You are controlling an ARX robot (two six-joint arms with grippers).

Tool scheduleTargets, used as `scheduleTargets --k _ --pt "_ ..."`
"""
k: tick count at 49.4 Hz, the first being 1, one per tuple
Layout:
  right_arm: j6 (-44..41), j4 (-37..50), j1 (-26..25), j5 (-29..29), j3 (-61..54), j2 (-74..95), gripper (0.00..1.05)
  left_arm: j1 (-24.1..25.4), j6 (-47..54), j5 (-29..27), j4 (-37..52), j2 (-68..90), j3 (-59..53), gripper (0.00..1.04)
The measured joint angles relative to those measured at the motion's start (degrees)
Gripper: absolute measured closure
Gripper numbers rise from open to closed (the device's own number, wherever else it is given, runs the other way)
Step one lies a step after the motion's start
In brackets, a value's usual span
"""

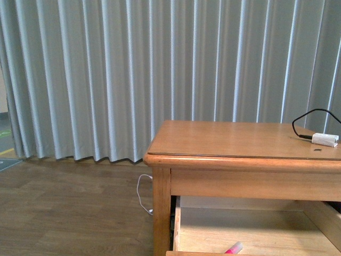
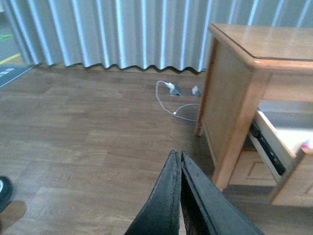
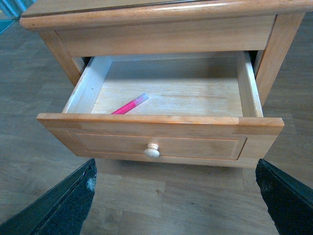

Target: Place pink marker in drawer with both arms

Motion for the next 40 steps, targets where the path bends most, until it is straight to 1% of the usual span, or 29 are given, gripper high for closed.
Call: scheduleTargets --k 2,19,21,24,26,40 --pt "0.0 0.0 0.0 0.0 0.0 0.0 0.09 0.6 0.0 -0.1 -0.3 -0.7 -0.3 1.01" --pt "0.0 0.0 0.0 0.0 0.0 0.0 0.09 0.8 0.0 0.5 -2.5 -5.1 -2.4 1.01" --pt "0.0 0.0 0.0 0.0 0.0 0.0 0.09 0.8 0.0 0.5 -3.9 -6.4 -2.4 1.01" --pt "0.0 0.0 0.0 0.0 0.0 0.0 0.09 0.8 0.0 0.5 -9.3 -11.2 -3.3 1.01" --pt "0.0 0.0 0.0 0.0 0.0 0.0 0.09 0.8 0.0 0.5 -11.0 -13.9 -3.5 1.01" --pt "0.0 0.0 0.0 0.0 0.0 0.0 0.09 0.8 0.0 0.5 -11.0 -15.7 -3.5 1.01"
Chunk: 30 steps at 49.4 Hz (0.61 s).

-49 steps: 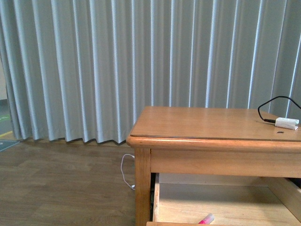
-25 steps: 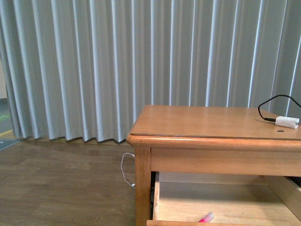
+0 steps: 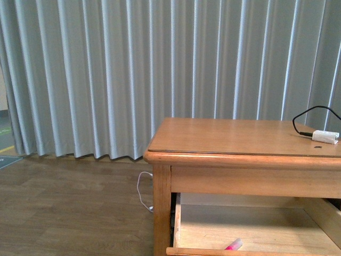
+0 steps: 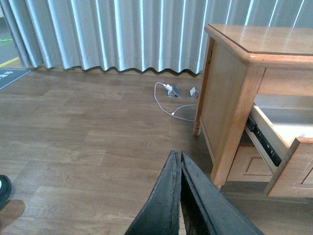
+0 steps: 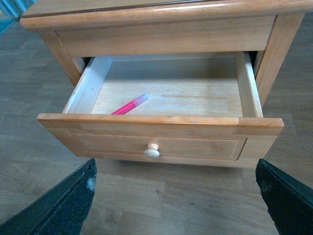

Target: Place pink marker in drawer with both arms

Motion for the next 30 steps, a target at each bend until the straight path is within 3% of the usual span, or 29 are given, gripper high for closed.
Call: scheduleTargets --k 5,9,12,23,30 --pt "-0.2 0.6 0.2 0.9 -0.2 -0.2 0.09 0.0 0.0 0.0 0.0 0.0 0.0 0.98" --pt "-3.3 9.4 1.6 8.9 -3.3 -1.6 0.09 0.0 0.0 0.0 0.0 0.0 0.0 0.84" --pt "-5.1 9.2 2.3 10.9 -3.4 -1.5 0.09 0.0 0.0 0.0 0.0 0.0 0.0 0.73" --pt "-10.8 5.7 3.5 8.7 -4.7 9.9 0.09 0.0 0.0 0.0 0.0 0.0 0.0 0.32" --pt "-11.8 16.3 3.7 9.0 -6.0 24.3 0.09 0.0 0.0 0.0 0.0 0.0 0.0 0.06"
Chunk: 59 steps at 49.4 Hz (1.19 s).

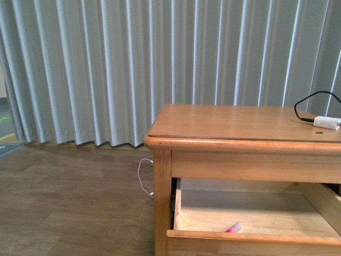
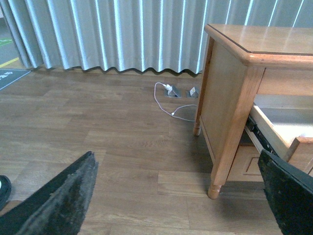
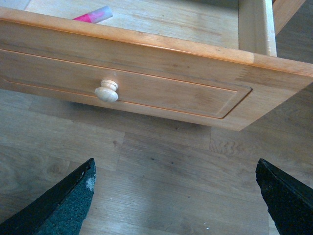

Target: Place pink marker in drawer with both arms

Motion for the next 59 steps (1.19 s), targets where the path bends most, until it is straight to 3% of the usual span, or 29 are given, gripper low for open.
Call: scheduleTargets --k 10,17,35,59 --pt "3.1 19.0 4.1 4.3 4.3 23.1 0.09 0.0 0.0 0.0 0.0 0.0 0.0 0.06" --pt "7.0 26.1 6.4 7.0 10.4 34.8 0.09 0.0 0.0 0.0 0.0 0.0 0.0 0.06" --pt "12.5 33.8 8.0 13.0 24.0 52.2 0.09 0.0 0.0 0.0 0.0 0.0 0.0 0.06" --pt "18.1 31.0 8.6 16.4 44.3 65.7 0.09 0.0 0.0 0.0 0.0 0.0 0.0 0.06"
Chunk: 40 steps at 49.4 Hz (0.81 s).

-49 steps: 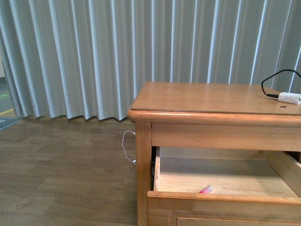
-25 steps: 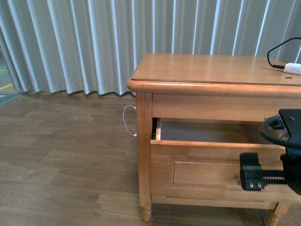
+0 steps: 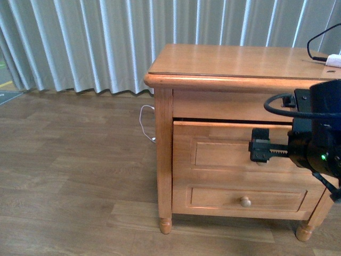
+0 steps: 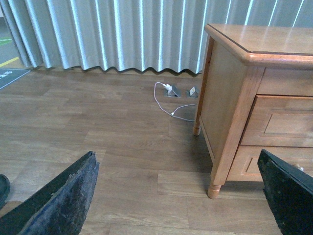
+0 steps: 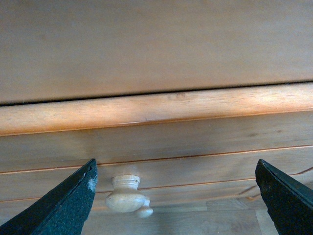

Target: Place pink marker in drawer with both arms

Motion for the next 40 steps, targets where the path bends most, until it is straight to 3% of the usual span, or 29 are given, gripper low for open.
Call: scheduleTargets --k 21,32,40 --pt "-2.6 0.0 -0.1 -2.7 1.8 1.1 0.09 0.0 0.0 0.0 0.0 0.0 0.0 0.06" --pt "-1.1 1.8 -2.3 -7.1 -9.8 -12.8 0.09 0.0 0.0 0.0 0.0 0.0 0.0 0.06" --pt "-1.2 -1.8 -4.4 -11.4 -18.8 -26.1 0.09 0.0 0.0 0.0 0.0 0.0 0.0 0.06"
